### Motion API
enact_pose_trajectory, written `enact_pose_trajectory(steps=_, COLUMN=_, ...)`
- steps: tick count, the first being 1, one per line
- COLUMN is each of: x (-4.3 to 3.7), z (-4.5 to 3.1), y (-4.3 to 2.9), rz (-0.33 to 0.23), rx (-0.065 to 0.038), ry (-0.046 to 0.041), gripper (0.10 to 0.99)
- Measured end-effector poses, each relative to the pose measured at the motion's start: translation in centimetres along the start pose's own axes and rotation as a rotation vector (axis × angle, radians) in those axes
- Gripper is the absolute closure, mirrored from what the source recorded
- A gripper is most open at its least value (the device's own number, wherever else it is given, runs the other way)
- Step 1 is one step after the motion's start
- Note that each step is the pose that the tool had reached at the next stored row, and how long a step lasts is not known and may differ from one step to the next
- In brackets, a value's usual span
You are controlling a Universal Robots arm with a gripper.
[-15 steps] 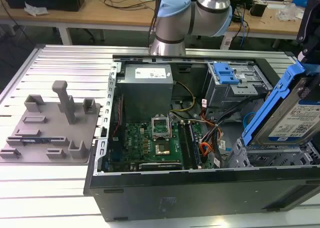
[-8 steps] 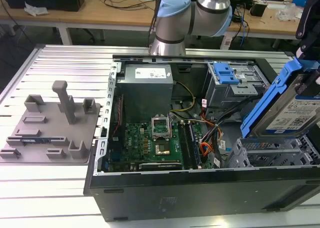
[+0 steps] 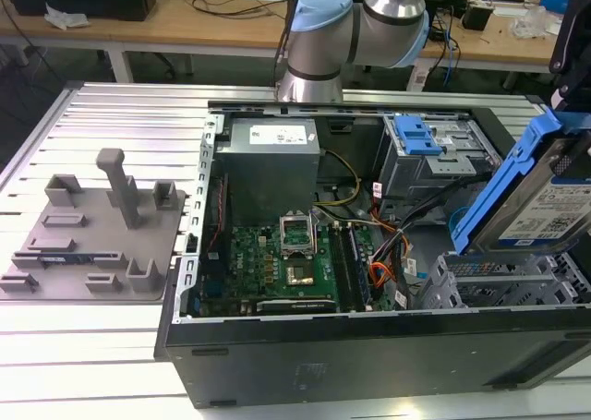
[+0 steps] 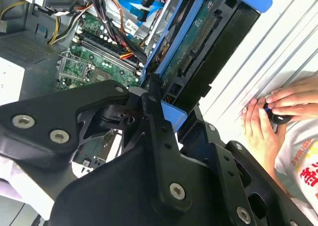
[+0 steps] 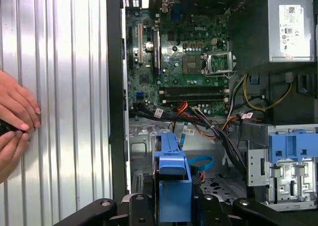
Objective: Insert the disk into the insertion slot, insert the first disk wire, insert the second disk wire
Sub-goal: 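Insert the disk into the insertion slot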
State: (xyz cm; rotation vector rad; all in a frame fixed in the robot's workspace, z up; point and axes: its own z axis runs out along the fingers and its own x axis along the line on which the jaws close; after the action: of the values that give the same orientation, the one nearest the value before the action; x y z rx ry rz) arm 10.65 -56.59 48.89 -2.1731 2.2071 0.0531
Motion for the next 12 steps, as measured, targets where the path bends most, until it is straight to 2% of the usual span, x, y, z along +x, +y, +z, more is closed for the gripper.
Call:
enact_pose_trajectory(steps=3, x=0.00, z=0.02, y=0.02, rz=-0.001, rx=0.009, ry=0.0001, gripper=0.722)
enact_pose_trajectory(steps=12, x=-0.09, z=0.10, y=-0.06, rz=0.000, rx=0.009, ry=0.0016, gripper=0.722)
